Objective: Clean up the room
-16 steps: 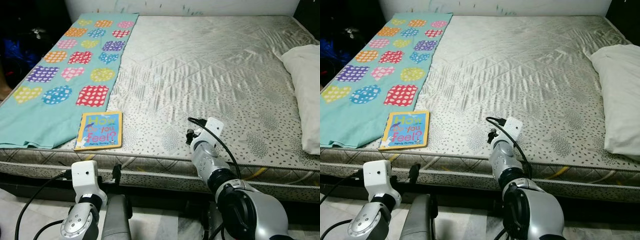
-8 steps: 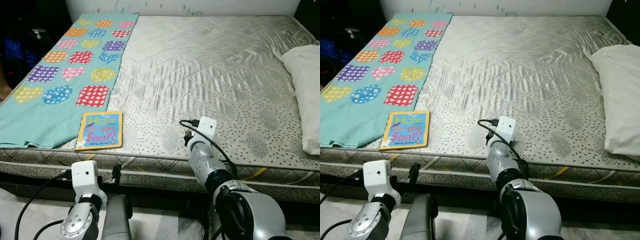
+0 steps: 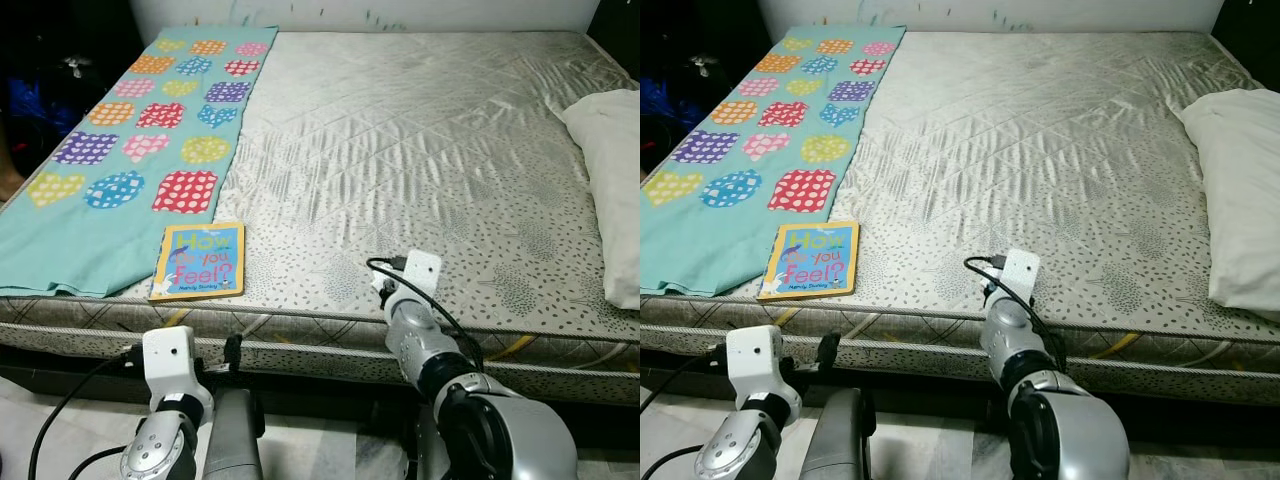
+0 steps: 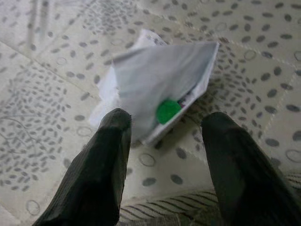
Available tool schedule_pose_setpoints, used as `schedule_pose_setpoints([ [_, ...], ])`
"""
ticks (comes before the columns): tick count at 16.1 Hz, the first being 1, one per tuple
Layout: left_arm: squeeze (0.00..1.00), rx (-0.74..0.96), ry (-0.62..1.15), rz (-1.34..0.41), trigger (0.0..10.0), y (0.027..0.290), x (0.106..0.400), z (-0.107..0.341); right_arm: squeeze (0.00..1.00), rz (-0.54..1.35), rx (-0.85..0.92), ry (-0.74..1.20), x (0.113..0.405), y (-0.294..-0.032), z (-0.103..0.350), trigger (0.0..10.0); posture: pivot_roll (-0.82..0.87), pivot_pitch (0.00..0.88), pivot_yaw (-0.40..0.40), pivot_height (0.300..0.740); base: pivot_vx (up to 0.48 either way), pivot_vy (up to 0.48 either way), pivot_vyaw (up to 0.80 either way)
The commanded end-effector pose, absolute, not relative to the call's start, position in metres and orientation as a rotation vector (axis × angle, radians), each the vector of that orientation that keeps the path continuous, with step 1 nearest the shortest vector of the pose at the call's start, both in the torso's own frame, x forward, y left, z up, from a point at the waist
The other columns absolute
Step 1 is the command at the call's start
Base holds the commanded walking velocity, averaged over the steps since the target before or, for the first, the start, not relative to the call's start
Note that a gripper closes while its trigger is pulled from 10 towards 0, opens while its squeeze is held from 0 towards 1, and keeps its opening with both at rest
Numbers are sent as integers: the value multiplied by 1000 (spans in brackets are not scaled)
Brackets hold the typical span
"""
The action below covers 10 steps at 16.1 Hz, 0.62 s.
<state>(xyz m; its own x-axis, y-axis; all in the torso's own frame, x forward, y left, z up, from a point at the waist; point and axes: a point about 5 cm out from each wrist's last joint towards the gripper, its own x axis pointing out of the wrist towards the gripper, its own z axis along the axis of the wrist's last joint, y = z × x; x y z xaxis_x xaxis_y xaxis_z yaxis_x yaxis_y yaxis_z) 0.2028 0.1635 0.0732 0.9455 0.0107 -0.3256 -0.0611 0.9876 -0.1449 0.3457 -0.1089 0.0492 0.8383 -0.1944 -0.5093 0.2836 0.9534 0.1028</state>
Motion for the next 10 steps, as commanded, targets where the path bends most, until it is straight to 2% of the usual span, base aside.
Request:
schedule_pose_setpoints([
  [1, 0, -135, 322, 50, 10000, 166, 202, 78, 0, -253, 168, 539, 343, -107, 46, 10000, 284, 75, 21, 555, 0, 0, 0],
  [3, 0, -133, 322, 53, 10000, 167, 201, 78, 0, -260, 161, 543, 343, -108, 45, 10000, 287, 79, 21, 555, 0, 0, 0],
  [4, 0, -132, 324, 55, 10000, 168, 200, 78, 0, -262, 156, 545, 342, -108, 45, 3686, 288, 81, 22, 555, 0, 0, 0],
  [5, 0, -132, 326, 56, 10000, 168, 200, 78, 0, -263, 151, 547, 342, -108, 44, 1059, 290, 83, 21, 555, 0, 0, 0],
  [6, 0, -132, 327, 57, 10000, 168, 199, 78, 0, -263, 146, 552, 341, -108, 43, 1176, 291, 82, 20, 555, 0, 0, 0],
  [7, 0, -132, 328, 58, 10000, 168, 199, 78, 0, -264, 134, 561, 340, -108, 41, 0, 295, 84, 19, 555, 0, 0, 0],
  [9, 0, -133, 329, 59, 10000, 168, 198, 78, 0, -265, 133, 568, 338, -108, 40, 0, 294, 85, 19, 555, 0, 0, 0],
  [10, 0, -133, 331, 60, 10000, 168, 198, 78, 0, -263, 133, 576, 337, -107, 38, 353, 293, 85, 20, 555, 0, 0, 0],
])
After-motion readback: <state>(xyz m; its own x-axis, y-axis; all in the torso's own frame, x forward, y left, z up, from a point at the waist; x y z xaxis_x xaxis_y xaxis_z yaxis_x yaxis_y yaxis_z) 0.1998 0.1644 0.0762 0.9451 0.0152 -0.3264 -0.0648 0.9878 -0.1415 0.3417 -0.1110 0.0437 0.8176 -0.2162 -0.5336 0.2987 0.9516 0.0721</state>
